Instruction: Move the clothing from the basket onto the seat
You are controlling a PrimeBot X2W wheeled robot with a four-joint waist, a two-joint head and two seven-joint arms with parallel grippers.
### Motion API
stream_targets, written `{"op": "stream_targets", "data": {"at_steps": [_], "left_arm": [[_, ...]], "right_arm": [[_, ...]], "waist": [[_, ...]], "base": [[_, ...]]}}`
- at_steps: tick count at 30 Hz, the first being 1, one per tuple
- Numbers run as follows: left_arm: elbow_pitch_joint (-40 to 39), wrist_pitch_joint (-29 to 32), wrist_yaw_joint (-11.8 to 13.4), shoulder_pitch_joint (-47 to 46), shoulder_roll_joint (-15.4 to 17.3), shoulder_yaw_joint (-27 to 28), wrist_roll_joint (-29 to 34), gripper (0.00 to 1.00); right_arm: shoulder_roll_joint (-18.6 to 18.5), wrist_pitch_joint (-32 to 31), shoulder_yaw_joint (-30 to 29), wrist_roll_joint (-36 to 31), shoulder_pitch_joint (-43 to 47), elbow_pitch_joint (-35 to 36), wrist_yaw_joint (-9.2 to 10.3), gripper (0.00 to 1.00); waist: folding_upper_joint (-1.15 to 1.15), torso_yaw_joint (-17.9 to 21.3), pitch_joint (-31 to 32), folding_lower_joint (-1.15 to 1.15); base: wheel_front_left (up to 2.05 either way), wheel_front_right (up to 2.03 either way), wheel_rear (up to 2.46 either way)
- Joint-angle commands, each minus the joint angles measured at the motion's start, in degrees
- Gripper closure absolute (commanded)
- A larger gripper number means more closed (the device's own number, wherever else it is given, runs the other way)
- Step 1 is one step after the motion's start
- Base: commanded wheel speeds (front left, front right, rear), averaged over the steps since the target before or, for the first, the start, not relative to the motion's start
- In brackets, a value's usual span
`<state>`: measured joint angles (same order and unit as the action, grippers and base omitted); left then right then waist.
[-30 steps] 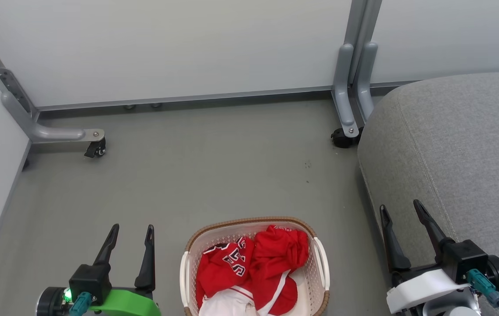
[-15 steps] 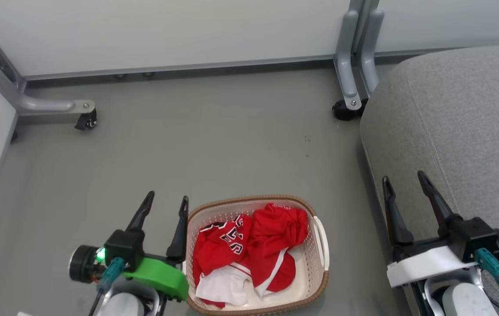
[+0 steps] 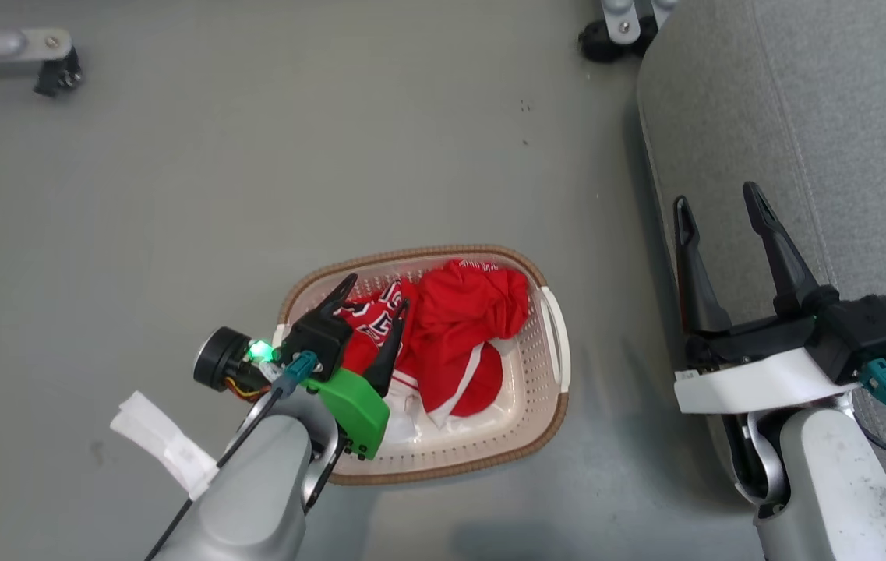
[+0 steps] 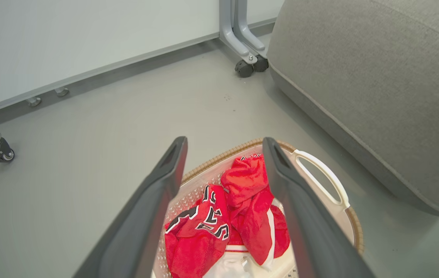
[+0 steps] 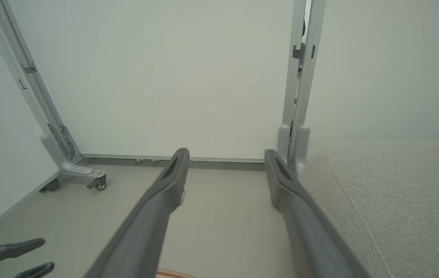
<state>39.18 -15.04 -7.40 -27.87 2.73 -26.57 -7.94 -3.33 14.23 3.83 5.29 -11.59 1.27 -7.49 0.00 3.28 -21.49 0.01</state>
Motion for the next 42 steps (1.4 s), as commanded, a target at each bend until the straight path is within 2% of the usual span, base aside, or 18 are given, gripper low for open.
{"op": "stream_targets", "data": {"at_steps": [1, 13, 19, 30, 36, 42], "left_arm": [[2.1, -0.2, -0.2, -2.8, 0.4, -0.6, -0.2, 0.00], [22.4, 2.8, -0.1, -18.5, 0.4, -4.6, -1.5, 0.00], [28.6, 4.6, 1.6, -23.5, 1.2, -6.2, 0.3, 0.00], [33.1, 8.4, 7.0, -28.6, 3.7, -9.4, 3.5, 0.00], [34.0, 12.0, 7.4, -29.8, 4.6, -10.1, 3.2, 0.00], [34.4, 12.9, 8.6, -30.4, 6.0, -10.4, 3.0, 0.00]], "right_arm": [[0.0, 0.6, 0.4, 0.5, -1.8, 0.1, 0.00, 0.00], [0.4, 1.0, 2.0, 2.5, -8.9, 0.9, 0.00, 0.00], [0.4, 1.0, 3.2, 4.5, -10.4, 1.4, 0.00, 0.00], [0.4, 1.0, 4.7, 7.2, -11.8, 1.0, 0.00, 0.00], [0.4, 1.0, 6.0, 8.1, -12.5, 1.0, 0.00, 0.00], [0.4, 1.0, 6.7, 9.2, -13.2, 1.3, 0.00, 0.00]], "waist": [[0.00, 4.1, -10.0, -0.01], [0.00, 8.6, -22.9, -0.01], [0.00, 10.2, -26.4, -0.01], [0.00, 11.4, -29.7, -0.01], [0.00, 12.1, -31.5, -0.01], [0.00, 13.6, -33.4, -0.01]], "base": [[0.00, 0.00, 0.00], [0.00, 0.00, 0.00], [0.00, 0.00, 0.00], [0.00, 0.00, 0.00], [0.00, 0.00, 0.00], [0.00, 0.00, 0.00]]}}
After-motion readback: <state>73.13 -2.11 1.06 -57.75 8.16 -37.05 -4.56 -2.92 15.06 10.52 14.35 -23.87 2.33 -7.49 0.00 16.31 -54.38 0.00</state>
